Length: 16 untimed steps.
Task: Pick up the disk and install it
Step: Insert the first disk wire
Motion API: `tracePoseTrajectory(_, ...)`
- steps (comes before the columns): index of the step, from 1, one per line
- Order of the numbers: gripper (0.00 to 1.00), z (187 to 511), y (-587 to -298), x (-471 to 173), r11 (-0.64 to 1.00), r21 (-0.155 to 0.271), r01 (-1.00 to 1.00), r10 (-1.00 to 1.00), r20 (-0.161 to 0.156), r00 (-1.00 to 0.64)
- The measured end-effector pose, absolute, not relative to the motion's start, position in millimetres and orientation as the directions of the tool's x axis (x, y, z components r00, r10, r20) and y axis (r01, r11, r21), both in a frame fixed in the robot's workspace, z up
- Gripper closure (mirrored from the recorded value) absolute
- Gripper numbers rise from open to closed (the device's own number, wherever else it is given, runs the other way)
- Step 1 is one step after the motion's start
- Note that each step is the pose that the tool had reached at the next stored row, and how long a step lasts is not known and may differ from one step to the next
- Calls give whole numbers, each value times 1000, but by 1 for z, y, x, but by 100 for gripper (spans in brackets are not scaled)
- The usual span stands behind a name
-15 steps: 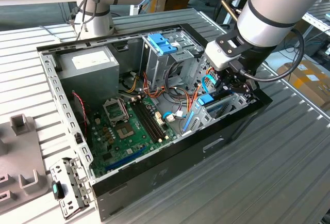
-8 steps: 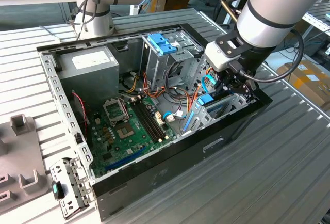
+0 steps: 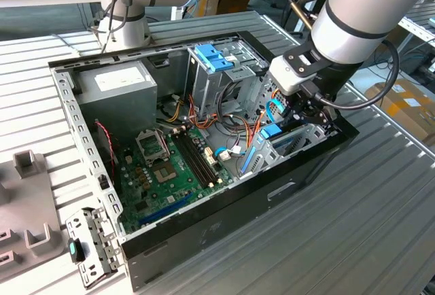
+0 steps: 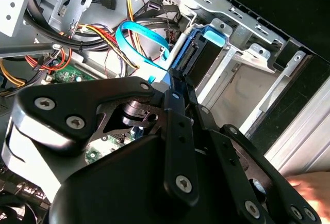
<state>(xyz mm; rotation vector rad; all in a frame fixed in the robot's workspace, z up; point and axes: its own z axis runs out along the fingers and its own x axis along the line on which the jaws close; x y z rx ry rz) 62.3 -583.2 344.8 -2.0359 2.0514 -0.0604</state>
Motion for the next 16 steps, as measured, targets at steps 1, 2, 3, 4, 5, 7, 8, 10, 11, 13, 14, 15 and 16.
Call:
tracePoseTrajectory(1, 84, 345, -583, 62, 23, -204, -979, -989, -147, 8)
tracePoseTrajectory(2, 84, 345, -583, 62, 23, -204, -979, -989, -147, 8)
tracePoseTrajectory(3, 84, 345, -583, 62, 23, -204, -979, -989, -147, 8)
tracePoseTrajectory(4, 84, 345, -583, 62, 23, -204, -979, -989, -147, 8)
tracePoseTrajectory(5, 84, 344, -583, 62, 23, -204, -979, -989, -147, 8)
tracePoseTrajectory(7, 84, 344, -583, 62, 23, -204, -979, -989, -147, 8)
tracePoseTrajectory(8, 84, 344, -583, 62, 23, -204, -979, -989, -147, 8)
tracePoseTrajectory(10, 84, 343, -583, 62, 23, -204, -979, -989, -147, 8)
tracePoseTrajectory(11, 84, 343, -583, 62, 23, -204, -979, -989, -147, 8)
tracePoseTrajectory(13, 84, 342, -583, 62, 23, -204, -979, -989, -147, 8)
tracePoseTrajectory(14, 84, 341, -583, 62, 23, -204, -979, -989, -147, 8)
tracePoseTrajectory(15, 84, 341, -584, 62, 23, -204, -979, -989, -147, 8)
tracePoseTrajectory(16, 84, 341, -584, 62, 23, -204, -979, -989, -147, 8)
